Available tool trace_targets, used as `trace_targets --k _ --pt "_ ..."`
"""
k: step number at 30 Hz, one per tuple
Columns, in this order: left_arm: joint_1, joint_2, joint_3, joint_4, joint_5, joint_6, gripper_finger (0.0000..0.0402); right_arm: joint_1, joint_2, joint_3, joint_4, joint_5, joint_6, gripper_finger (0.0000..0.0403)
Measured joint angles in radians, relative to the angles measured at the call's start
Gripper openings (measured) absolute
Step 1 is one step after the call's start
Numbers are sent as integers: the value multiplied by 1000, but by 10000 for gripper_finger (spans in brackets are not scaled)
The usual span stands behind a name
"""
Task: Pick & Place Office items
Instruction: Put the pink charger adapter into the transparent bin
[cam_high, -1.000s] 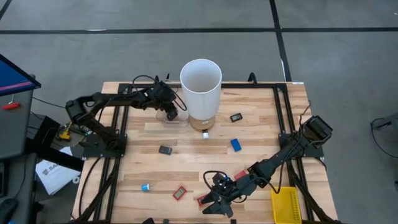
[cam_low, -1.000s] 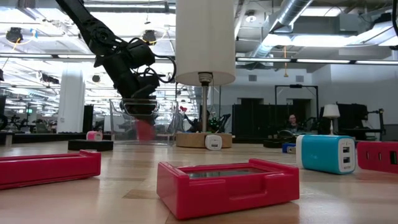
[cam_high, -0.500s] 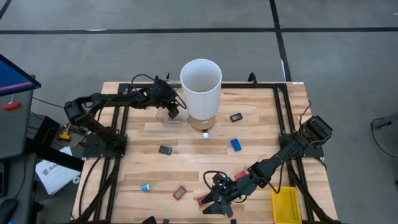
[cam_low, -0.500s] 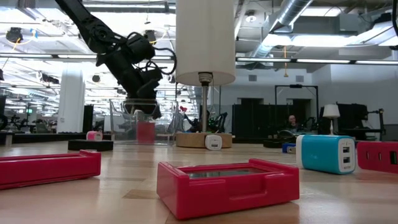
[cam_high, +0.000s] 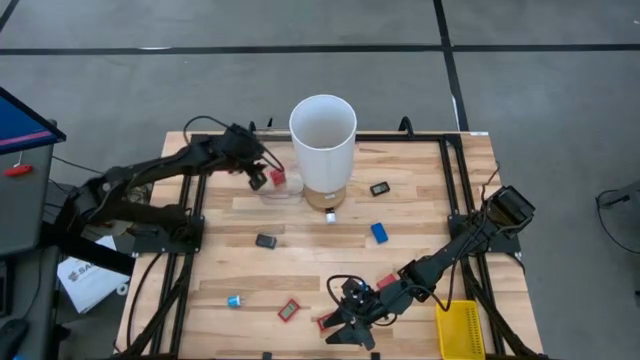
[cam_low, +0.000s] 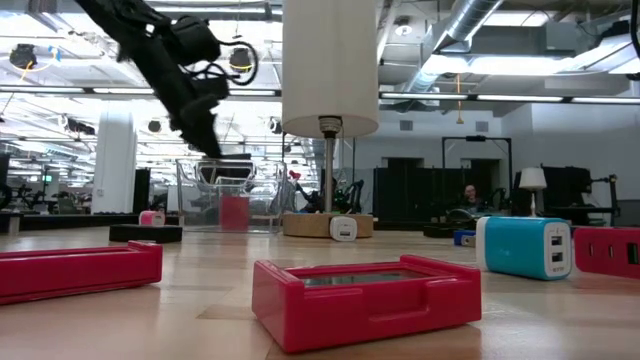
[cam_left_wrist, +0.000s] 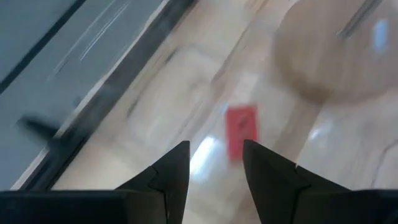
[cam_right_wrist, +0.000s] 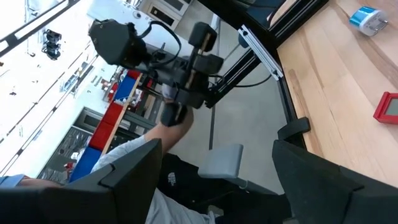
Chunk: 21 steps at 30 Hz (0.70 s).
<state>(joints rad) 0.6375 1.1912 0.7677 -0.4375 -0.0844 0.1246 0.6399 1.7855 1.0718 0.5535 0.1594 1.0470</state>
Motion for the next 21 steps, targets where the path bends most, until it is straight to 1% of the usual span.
trace_targets --k 4,7,13,15,17,19,21 --pt "4 -52 0 -157 2 -48 143 -1 0 0 0 2 0 297" --pt "-4 -66 0 -261 3 -58 143 -1 0 0 0 3 0 297" --pt "-4 -73 0 -373 -1 -82 143 -1 0 0 0 2 -3 297" --pt "-4 -73 0 -383 -40 -99 143 -1 0 0 -1 2 -6 297" --pt "-2 -73 0 -385 -121 -132 143 -1 0 0 -1 2 -8 297" --pt "6 -73 0 -376 -212 -199 143 -1 0 0 -1 -1 -8 297" --pt "22 -73 0 -363 -263 -274 143 -1 0 0 -1 -1 -8 297"
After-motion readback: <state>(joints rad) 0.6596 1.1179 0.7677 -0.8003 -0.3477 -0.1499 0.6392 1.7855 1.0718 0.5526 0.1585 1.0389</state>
